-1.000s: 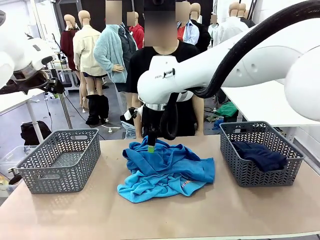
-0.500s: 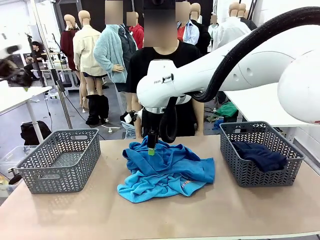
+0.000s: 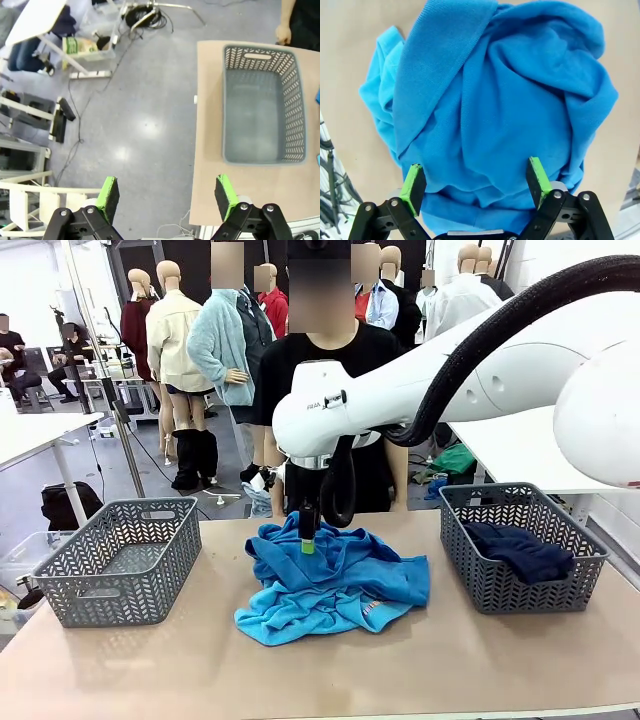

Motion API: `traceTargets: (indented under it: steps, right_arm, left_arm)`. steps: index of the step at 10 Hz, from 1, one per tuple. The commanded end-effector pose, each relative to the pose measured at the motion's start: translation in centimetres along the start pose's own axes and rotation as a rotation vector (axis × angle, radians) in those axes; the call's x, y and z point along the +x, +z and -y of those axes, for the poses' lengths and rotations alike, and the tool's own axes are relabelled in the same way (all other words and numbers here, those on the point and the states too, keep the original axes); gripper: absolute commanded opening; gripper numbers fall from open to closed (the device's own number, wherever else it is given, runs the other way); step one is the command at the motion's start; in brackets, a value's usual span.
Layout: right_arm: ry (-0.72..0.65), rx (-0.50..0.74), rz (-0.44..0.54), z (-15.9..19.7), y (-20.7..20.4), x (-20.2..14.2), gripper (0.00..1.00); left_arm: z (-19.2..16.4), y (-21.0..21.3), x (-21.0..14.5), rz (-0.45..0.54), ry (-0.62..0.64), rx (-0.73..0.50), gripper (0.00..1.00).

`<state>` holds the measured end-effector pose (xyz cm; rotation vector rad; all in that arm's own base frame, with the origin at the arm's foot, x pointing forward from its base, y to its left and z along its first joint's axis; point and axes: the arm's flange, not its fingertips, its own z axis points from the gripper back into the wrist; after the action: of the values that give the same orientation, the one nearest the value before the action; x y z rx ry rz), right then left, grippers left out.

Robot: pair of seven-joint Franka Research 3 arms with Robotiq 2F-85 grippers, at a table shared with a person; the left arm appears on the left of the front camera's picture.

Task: Sort the tops and bottoms.
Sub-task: Lift clothes from the center of the table with your right hand.

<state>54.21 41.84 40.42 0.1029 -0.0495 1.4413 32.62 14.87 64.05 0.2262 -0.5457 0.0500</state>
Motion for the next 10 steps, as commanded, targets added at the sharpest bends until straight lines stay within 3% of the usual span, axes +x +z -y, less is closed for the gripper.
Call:
traceTargets:
  steps: [1,3,4,5,9,10]
  right_arm:
    - [-0.003,-0.051,0.003,0.5,-0.5,0.7,1.00]
    - [-0.008,-0.020,0.007,0.5,-1.4,0.5,1.00]
    - [-0.004,-0.013,0.012,0.5,-1.7,0.5,1.00]
    - [0.002,-0.013,0.019,0.6,-1.8,0.5,0.91]
    - [0.001,-0.030,0.017,-0.1,-1.1,0.4,0.11]
    - [0.004,-0.028,0.029,-0.2,-1.0,0.2,0.00]
  left_arm:
    - [-1.5,0.1,-0.1,0.004,0.044,-0.057,1.00]
    - [-3.0,0.4,-2.3,0.006,0.053,-0.085,1.00]
    - [-2.0,-0.4,-0.8,-0.004,0.063,-0.040,1.00]
    - [-2.0,-0.4,-0.8,-0.004,0.063,-0.040,1.00]
    - [-2.0,-0.4,-0.8,-0.004,0.063,-0.040,1.00]
    - [-2.0,-0.4,-0.8,-0.004,0.063,-0.040,1.00]
